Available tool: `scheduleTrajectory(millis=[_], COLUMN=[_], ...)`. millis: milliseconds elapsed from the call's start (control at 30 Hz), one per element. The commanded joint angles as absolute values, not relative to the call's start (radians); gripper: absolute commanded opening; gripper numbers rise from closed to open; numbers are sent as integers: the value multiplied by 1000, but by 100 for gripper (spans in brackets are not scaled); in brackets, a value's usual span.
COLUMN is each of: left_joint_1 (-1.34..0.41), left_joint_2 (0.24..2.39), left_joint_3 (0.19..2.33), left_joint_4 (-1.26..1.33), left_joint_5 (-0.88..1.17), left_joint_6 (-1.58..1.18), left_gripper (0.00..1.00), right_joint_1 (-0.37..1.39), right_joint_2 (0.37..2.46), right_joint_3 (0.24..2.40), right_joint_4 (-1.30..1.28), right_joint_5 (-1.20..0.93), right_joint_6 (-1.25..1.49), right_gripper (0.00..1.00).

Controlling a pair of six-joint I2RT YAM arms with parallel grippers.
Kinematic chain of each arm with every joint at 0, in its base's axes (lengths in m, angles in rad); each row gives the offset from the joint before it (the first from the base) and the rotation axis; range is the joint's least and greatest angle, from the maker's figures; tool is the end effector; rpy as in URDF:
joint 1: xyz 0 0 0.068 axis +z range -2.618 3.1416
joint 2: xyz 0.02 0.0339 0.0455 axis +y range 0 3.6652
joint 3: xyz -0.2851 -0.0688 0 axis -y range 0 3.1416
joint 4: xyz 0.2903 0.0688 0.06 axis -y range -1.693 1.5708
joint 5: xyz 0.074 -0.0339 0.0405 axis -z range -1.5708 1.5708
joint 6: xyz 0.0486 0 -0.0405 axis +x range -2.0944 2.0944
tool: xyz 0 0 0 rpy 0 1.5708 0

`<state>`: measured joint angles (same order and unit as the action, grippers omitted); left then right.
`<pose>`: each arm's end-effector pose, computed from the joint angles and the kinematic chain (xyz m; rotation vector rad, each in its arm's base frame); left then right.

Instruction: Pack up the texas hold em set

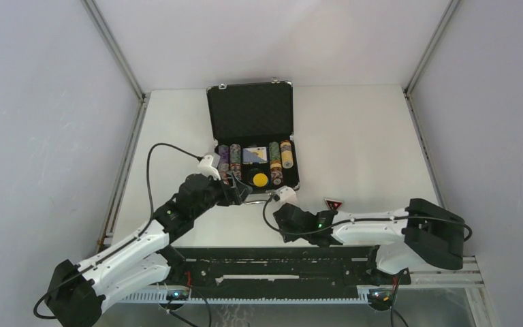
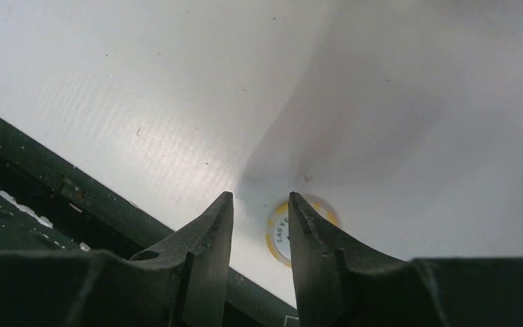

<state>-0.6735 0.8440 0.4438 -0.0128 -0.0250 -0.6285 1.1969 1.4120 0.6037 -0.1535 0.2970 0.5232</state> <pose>0.1833 -0.1447 0.2195 0.0298 2.0773 -0.8022 0.1183 0.2627 0.1277 -0.7165 2.4022 0.3520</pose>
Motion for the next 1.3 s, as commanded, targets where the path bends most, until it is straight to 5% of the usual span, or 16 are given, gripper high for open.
scheduleTrajectory(millis=[0,167,300,333,1267], left_joint_1=[-667,-667,-668,-668,-668], left_joint_2=[796,789,793,792,776], left_joint_3=[422,426,428,425,372], left_joint_4=[-13,-20,-23,-25,-6], left_joint_5=[-44,-46,-49,-53,-38], left_joint_6=[-628,-624,-622,-622,-634], left_gripper=[81,81,81,81,82], right_joint_1=[1188,1124,1082,1074,1255], right_joint_2=[1292,1197,1173,1171,1254], right_joint_3=[600,579,530,517,448], right_joint_4=[-198,-236,-251,-252,-159], right_joint_5=[348,332,314,307,326], right_joint_6=[562,531,557,567,742], right_gripper=[43,53,4,0,0])
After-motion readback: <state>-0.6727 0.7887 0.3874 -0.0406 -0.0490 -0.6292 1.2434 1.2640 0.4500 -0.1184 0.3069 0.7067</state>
